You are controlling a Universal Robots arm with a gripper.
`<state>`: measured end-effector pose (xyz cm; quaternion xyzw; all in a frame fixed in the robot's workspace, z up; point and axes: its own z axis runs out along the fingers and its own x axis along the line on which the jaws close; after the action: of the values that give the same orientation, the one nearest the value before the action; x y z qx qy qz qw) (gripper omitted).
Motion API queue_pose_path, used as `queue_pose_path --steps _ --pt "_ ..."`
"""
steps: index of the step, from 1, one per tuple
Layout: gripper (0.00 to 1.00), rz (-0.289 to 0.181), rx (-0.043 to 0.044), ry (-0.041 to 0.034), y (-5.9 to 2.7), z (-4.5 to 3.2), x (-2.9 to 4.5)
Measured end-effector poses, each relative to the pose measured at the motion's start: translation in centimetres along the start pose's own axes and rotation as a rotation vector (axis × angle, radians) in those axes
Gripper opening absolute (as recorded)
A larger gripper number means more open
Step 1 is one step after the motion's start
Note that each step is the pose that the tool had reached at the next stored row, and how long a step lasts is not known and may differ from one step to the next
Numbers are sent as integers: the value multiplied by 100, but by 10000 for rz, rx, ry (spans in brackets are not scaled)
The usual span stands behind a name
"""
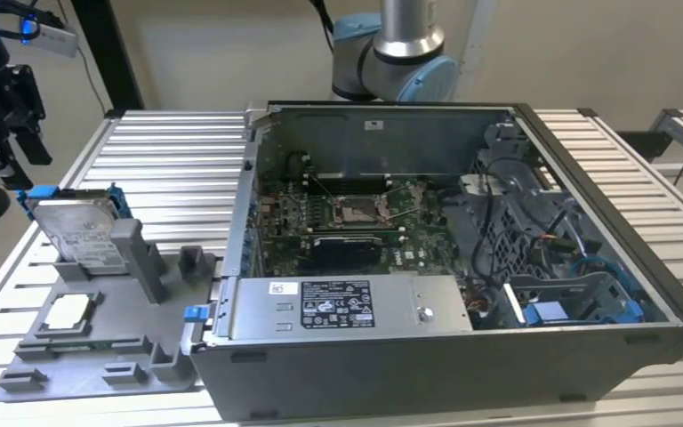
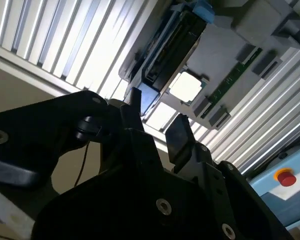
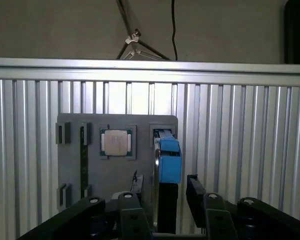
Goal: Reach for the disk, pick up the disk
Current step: 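Pick up the disk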
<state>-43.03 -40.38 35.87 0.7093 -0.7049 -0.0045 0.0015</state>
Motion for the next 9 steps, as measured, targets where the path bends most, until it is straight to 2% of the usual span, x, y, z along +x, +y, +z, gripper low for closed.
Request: queue_pose_path --steps 5,9 --pt "100 3 3 10 1 8 -5" --pt "100 12 14 12 0 70 -4"
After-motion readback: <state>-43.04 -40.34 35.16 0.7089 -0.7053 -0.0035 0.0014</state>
